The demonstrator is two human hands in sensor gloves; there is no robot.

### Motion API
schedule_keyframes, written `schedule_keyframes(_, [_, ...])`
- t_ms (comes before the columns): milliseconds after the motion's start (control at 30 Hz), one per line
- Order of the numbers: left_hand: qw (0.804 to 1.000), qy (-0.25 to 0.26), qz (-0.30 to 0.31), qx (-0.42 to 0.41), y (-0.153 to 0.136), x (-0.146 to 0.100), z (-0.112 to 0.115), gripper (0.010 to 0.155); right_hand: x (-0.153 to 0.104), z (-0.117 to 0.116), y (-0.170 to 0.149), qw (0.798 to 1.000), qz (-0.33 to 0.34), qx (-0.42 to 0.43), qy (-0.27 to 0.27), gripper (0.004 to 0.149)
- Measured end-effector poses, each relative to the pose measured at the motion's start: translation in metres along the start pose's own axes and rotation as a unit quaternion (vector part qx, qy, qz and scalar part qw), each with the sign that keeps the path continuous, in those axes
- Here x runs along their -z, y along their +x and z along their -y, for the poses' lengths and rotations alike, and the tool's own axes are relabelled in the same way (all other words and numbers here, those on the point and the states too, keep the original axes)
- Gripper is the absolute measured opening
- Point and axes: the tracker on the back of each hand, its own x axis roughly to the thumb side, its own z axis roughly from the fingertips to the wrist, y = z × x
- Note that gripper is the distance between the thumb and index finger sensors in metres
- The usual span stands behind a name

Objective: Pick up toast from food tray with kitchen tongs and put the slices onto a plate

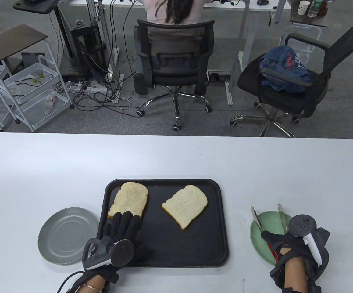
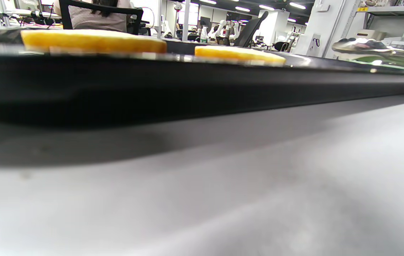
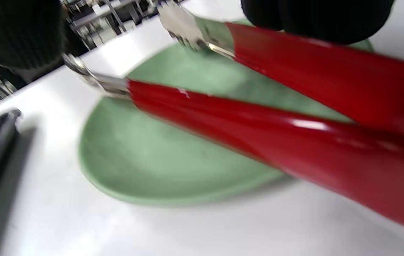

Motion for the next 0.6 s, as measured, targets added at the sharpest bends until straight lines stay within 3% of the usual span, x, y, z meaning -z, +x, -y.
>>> schedule_keyframes(100, [1.000,-0.002,0.000,0.002,0.000,0.000,0.000,0.095,0.009,-0.009,-0.002,1.000,0.003,0.004,0.025,0.111])
schedule_keyframes(300, [1.000,-0.002,-0.001,0.004,0.000,0.000,0.001,0.095,0.016,-0.019,0.006,0.997,-0.004,-0.079,0.010,0.107])
schedule_keyframes(433, [1.000,-0.006,-0.001,0.006,0.001,0.000,0.002,0.095,0.015,-0.027,0.012,0.990,-0.008,-0.141,-0.025,0.108])
schedule_keyframes(600, [1.000,0.002,0.007,0.008,0.005,-0.002,-0.001,0.095,0.009,-0.026,0.014,0.988,0.003,-0.146,-0.058,0.108])
